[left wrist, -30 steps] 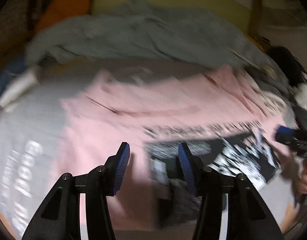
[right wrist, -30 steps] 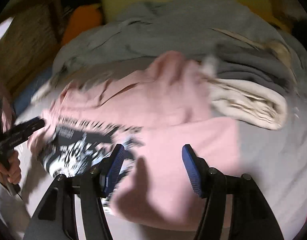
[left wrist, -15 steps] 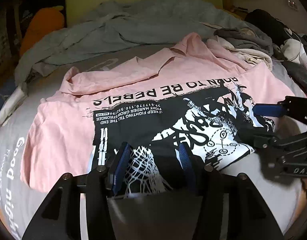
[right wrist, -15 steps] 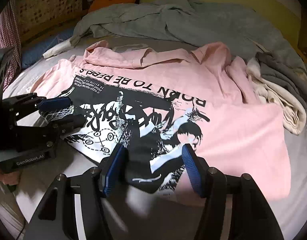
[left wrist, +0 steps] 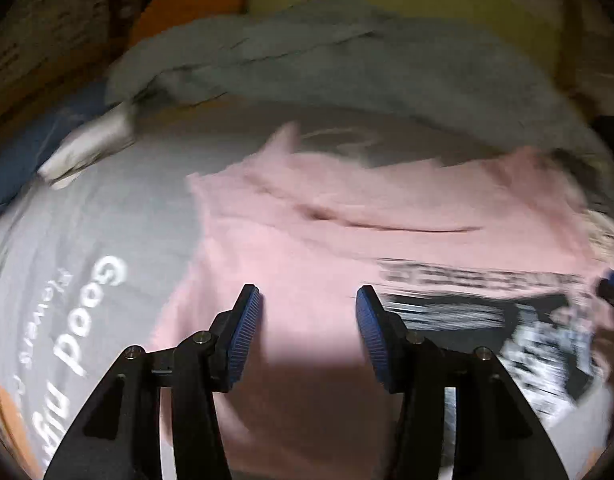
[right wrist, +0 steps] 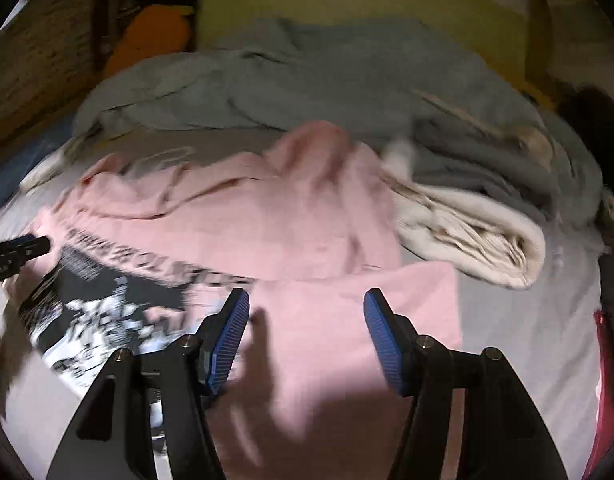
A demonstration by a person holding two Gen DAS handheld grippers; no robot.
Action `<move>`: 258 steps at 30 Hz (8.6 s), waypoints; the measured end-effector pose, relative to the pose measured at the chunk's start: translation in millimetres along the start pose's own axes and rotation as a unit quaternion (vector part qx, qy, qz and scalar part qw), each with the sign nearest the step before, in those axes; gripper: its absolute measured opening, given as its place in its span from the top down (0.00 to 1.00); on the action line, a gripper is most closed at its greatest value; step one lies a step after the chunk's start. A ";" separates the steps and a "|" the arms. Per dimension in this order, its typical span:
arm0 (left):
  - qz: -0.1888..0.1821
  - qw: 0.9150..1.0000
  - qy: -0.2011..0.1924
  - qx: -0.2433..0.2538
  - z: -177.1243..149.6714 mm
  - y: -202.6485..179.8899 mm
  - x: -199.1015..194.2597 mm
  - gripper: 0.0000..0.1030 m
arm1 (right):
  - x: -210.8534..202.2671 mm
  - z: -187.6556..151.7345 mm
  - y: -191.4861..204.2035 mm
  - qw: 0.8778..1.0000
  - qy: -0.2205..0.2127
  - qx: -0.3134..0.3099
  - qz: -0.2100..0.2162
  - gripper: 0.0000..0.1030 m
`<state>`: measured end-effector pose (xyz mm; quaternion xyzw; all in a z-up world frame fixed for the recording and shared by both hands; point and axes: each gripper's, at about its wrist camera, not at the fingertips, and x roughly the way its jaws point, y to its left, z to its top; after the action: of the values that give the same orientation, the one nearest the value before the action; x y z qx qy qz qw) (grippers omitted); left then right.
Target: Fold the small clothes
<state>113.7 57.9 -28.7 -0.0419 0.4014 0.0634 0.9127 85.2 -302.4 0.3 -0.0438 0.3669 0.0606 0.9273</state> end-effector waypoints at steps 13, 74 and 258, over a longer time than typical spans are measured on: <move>0.036 0.997 0.030 -0.055 -7.6 51.7 6.5 0.49 | 7.3 0.4 -62.2 0.987 0.021 0.052 -0.151 0.41; -0.136 0.986 0.096 0.018 17.1 49.3 -93.4 0.56 | -88.1 42.8 -15.9 0.998 -0.019 0.065 -0.005 0.54; -0.204 0.966 0.016 0.156 -42.7 -253.3 -26.0 0.48 | -5.2 -48.1 -177.5 0.913 0.079 0.387 0.106 0.94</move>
<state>103.0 -200.1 -31.8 0.0184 0.4037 -0.1885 0.8950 74.6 -484.4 -24.5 0.3529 0.4365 0.0081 0.8276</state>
